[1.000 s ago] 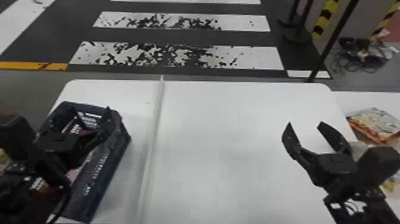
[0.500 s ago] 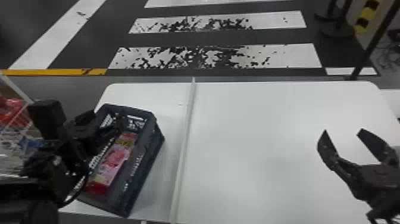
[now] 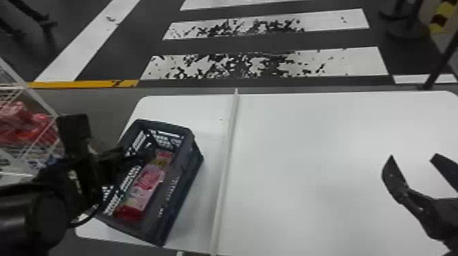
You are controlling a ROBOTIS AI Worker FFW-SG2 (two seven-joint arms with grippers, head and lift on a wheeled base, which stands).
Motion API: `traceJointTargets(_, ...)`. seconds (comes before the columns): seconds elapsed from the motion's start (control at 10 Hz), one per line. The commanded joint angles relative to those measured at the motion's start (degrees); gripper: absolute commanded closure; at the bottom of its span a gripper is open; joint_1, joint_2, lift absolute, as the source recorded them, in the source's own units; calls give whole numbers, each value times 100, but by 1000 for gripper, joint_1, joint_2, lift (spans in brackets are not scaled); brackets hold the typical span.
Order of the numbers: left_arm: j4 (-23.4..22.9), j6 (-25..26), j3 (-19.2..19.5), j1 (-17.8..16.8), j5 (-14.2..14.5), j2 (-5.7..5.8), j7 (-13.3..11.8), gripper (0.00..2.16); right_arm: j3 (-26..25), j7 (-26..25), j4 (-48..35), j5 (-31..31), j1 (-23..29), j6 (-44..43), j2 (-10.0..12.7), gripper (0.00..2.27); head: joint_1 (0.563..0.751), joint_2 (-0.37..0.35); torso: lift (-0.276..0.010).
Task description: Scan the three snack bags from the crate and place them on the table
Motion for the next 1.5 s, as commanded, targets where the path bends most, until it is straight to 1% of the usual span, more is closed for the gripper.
traceJointTargets(0.0, -8, 838, 23, -212, -104, 187, -186, 90, 4, 0, 80, -41, -15, -64, -38, 151, 695, 223, -62)
traceJointTargets(0.1, 1, 1558, 23, -432, -271, 275, -467, 90, 4, 0, 132, -76, -15, -99, -55, 151, 695, 229, -62)
traceJointTargets(0.2, 80, 1998, 14, -581, -421, 328, -599, 90, -5, 9, 185, -102, -15, -152, -64, 151, 695, 227, -62)
traceJointTargets(0.3, 256, 2051, -47, -722, -570, 407, -766, 87, -5, 9, 220, -129, -6, -169, -64, 151, 695, 232, -62)
traceJointTargets(0.4, 441, 2209, -135, -863, -702, 521, -897, 87, -5, 9, 238, -129, 3, -187, -73, 151, 695, 235, -62)
traceJointTargets(0.5, 564, 2209, -249, -994, -869, 644, -1038, 87, -5, 9, 247, -129, 12, -187, -82, 151, 695, 239, -62)
traceJointTargets(0.6, 757, 2209, -311, -1135, -948, 793, -1170, 87, -5, 9, 264, -129, 38, -187, -82, 147, 695, 245, -62)
traceJointTargets(0.7, 1038, 2297, -311, -1364, -939, 829, -1442, 87, -5, 9, 264, -129, 56, -187, -82, 147, 695, 252, -62)
traceJointTargets(0.8, 1188, 2314, -311, -1443, -939, 881, -1592, 87, 4, 9, 255, -129, 65, -187, -73, 147, 695, 251, -62)
traceJointTargets(0.9, 1258, 2297, -328, -1469, -939, 890, -1768, 87, 4, 9, 238, -137, 73, -257, -73, 147, 695, 251, -62)
traceJointTargets(1.0, 1284, 2297, -425, -1495, -957, 934, -1847, 87, 22, 0, 238, -129, 73, -292, -55, 144, 695, 249, -62)
traceJointTargets(1.1, 1328, 2314, -451, -1513, -974, 943, -1970, 87, 48, 0, 229, -129, 82, -345, -47, 144, 695, 244, -62)
traceJointTargets(1.2, 1328, 2297, -539, -1513, -1036, 943, -1987, 83, 57, 9, 220, -129, 82, -363, -38, 144, 695, 240, -62)
traceJointTargets(1.4, 1328, 2297, -610, -1451, -1062, 943, -2005, 87, 39, 0, 194, -129, 100, -415, -38, 144, 695, 237, -62)
